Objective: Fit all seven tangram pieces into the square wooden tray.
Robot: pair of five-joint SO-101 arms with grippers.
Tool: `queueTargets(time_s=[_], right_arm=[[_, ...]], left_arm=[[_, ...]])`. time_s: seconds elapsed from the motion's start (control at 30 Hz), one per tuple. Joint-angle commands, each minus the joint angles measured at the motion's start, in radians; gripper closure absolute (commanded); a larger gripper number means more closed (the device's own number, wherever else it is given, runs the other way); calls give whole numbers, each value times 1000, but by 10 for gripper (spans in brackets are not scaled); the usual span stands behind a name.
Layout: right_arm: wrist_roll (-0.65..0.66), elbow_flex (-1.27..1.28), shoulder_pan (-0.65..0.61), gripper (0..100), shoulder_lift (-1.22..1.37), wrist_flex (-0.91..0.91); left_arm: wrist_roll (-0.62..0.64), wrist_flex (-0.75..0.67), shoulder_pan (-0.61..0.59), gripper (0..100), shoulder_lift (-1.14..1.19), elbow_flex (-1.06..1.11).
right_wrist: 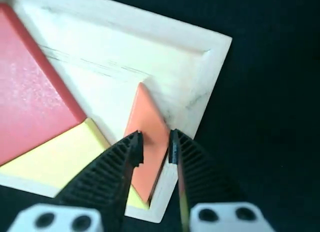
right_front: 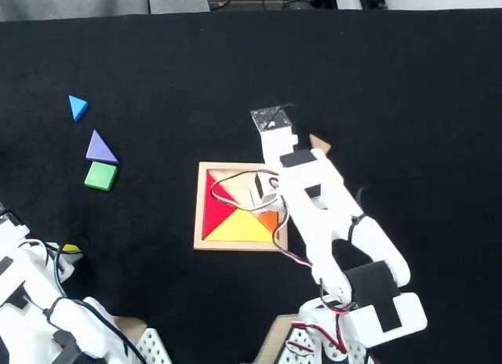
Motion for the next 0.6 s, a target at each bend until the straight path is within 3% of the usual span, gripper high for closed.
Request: queueTargets(time_s=[0.0, 0.17, 0.57], right_arm=[[3, -51, -17, 904, -65, 2], [5, -56, -46, 904, -130, -21], [12, -128, -66, 925, 88, -5]], left_arm=[[-8, -6, 16, 682, -9, 1], [-8, -6, 16, 682, -9, 1], [-8, -6, 18, 682, -9, 1]])
